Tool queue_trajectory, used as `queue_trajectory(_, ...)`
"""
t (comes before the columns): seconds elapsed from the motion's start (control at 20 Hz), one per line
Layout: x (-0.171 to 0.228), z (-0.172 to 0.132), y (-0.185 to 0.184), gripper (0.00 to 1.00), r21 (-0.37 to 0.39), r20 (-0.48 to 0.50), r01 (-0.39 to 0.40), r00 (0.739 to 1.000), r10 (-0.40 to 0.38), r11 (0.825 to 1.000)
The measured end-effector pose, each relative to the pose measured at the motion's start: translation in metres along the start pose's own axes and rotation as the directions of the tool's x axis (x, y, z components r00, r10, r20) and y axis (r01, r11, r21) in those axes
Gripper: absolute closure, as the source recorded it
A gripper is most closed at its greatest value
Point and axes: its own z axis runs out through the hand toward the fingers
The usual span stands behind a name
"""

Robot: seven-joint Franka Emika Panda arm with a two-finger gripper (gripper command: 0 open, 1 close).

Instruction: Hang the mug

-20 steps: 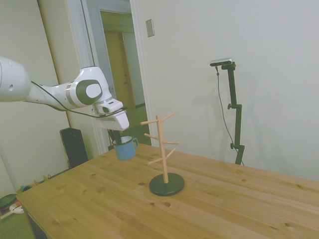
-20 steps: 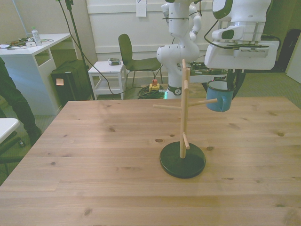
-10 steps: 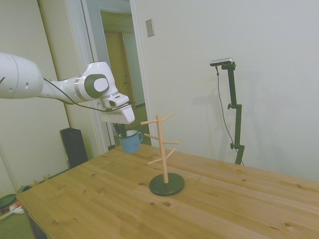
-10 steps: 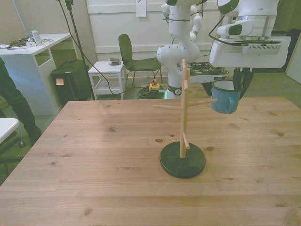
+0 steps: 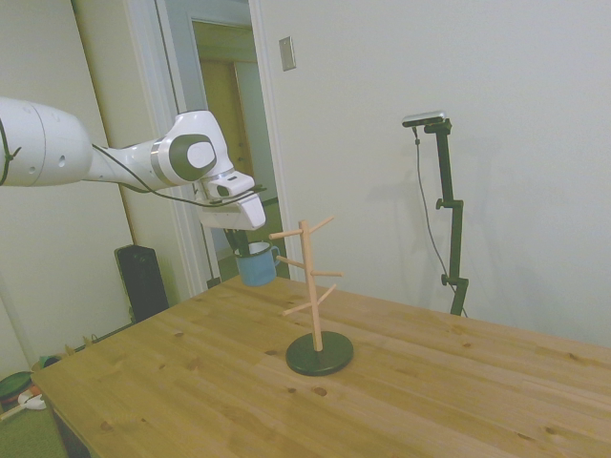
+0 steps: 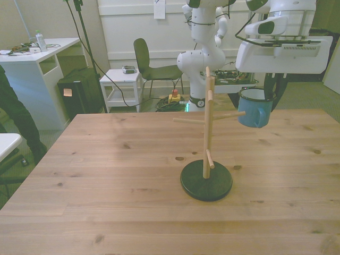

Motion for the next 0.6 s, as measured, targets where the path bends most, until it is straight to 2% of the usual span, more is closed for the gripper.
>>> queue_trajectory(0.55, 0.029, -0.003, 0.041, 1.00, -0.002, -0.001, -0.037, 0.999, 0.037, 0.999)
queue_trajectory(0.6, 0.029, -0.004, 0.045, 0.00, 0.001, -0.004, -0.041, 0.999, 0.041, 0.999)
